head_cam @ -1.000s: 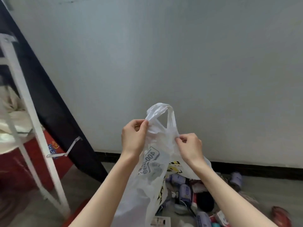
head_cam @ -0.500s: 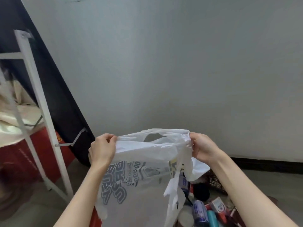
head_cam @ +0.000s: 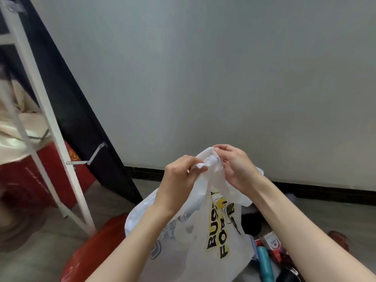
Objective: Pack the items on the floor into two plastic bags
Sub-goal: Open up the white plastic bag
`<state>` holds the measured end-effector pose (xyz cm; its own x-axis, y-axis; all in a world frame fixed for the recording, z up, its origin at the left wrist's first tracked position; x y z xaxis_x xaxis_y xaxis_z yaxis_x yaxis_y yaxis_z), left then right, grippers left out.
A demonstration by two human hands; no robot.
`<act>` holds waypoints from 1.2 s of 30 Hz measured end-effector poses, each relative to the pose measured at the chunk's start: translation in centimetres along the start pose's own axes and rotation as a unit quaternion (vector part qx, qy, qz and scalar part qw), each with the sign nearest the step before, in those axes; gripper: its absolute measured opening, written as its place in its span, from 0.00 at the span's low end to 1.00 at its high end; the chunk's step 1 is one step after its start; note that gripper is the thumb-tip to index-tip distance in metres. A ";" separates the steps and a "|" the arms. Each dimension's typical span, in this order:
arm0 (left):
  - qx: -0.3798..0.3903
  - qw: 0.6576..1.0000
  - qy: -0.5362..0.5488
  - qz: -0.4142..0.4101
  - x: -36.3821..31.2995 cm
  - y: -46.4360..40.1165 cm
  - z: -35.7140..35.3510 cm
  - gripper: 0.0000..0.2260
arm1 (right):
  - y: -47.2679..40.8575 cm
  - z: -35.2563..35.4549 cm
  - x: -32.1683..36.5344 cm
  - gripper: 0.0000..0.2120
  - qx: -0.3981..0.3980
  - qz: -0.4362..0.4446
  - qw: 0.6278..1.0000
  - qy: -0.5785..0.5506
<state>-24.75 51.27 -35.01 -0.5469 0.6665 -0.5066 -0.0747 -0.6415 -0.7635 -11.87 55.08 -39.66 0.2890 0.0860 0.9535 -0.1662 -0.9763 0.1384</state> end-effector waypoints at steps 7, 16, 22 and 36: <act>-0.110 0.958 -0.055 0.258 4.8 0.0 3.4 0.09 | 3.3 -0.6 2.2 0.13 -0.103 0.260 0.875 0.396; -0.079 0.963 -0.049 0.251 4.9 -0.3 5.0 0.07 | 2.1 0.4 -1.0 0.10 -0.093 0.147 0.936 0.307; -0.074 0.961 -0.074 0.256 7.8 0.7 6.6 0.07 | 0.1 4.0 0.1 0.11 -0.124 0.078 0.967 0.207; -0.073 0.967 -0.209 0.123 6.8 1.1 6.5 0.18 | 1.1 2.3 1.4 0.07 -0.005 0.188 0.940 0.286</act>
<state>-34.00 52.59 -36.69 -0.8245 0.2693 -0.4977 0.2021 -0.6813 -0.7035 -9.51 53.64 -38.73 -0.3456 -0.1689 0.9230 -0.1641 -0.9576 -0.2367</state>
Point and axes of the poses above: each hand's wrist, its own y-axis away from the middle knuckle, its own z-axis out of the back of the hand, x = y × z, the point moved 9 cm from there along -y, towards the middle knuckle, and after that the axes turned 10 degrees about -x, right-handed, at the moved point
